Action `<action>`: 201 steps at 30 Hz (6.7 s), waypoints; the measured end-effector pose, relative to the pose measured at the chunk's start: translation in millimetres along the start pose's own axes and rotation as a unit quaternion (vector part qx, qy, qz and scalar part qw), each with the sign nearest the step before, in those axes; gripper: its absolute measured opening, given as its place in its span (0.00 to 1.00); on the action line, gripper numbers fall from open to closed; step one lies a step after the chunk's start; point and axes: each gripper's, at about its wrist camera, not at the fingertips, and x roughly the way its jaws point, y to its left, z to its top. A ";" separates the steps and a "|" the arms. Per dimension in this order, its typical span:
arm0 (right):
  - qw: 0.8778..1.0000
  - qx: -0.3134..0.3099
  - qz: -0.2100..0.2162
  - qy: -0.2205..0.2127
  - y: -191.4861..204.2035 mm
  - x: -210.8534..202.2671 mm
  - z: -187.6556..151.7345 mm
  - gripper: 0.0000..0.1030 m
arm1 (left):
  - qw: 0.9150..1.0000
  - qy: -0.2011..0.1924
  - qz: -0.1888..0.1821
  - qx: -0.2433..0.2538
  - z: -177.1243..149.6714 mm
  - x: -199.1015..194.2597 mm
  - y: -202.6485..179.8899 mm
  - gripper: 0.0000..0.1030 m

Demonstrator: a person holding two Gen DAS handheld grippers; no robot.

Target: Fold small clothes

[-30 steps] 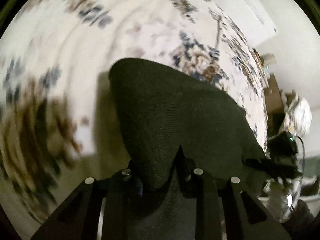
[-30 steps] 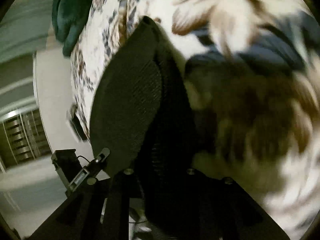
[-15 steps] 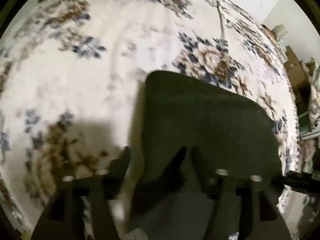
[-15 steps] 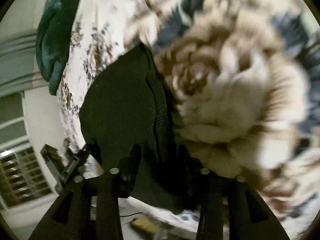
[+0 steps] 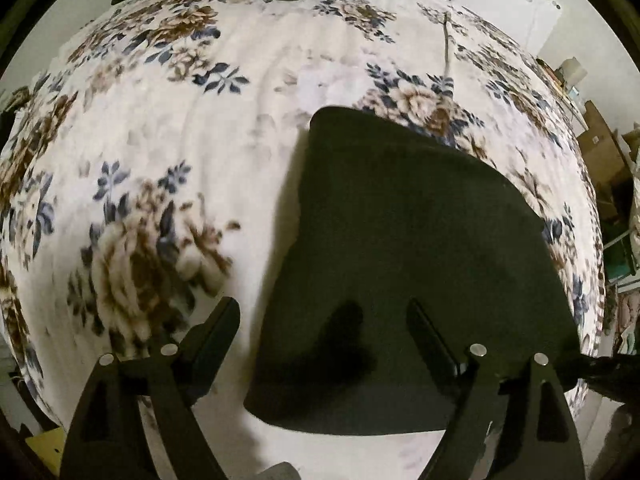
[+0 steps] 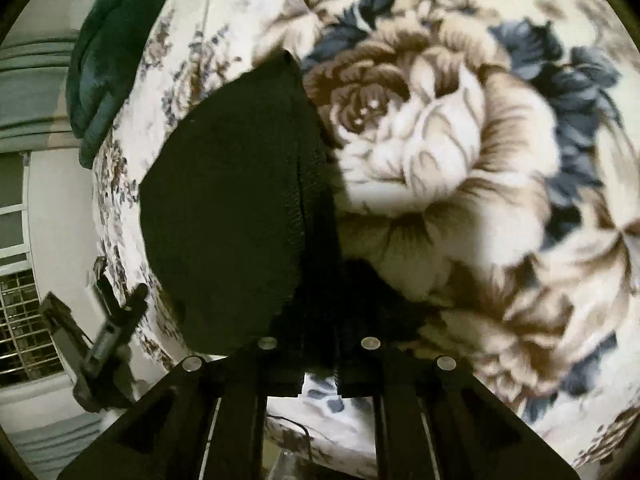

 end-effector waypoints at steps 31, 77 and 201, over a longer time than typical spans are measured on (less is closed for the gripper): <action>0.979 -0.027 0.176 0.097 -18.5 88.5 61.5 0.19 | 0.978 0.051 -0.204 0.008 59.9 67.8 3.9 0.21; 0.933 -0.094 -0.292 -0.189 104.2 -75.4 250.5 1.00 | 0.981 -0.069 0.004 0.181 282.1 102.9 -165.8 0.98; 0.829 -0.184 -0.244 -0.468 323.4 -571.4 -374.3 1.00 | 0.945 -0.286 -0.013 0.155 -5.3 -510.8 -149.2 1.00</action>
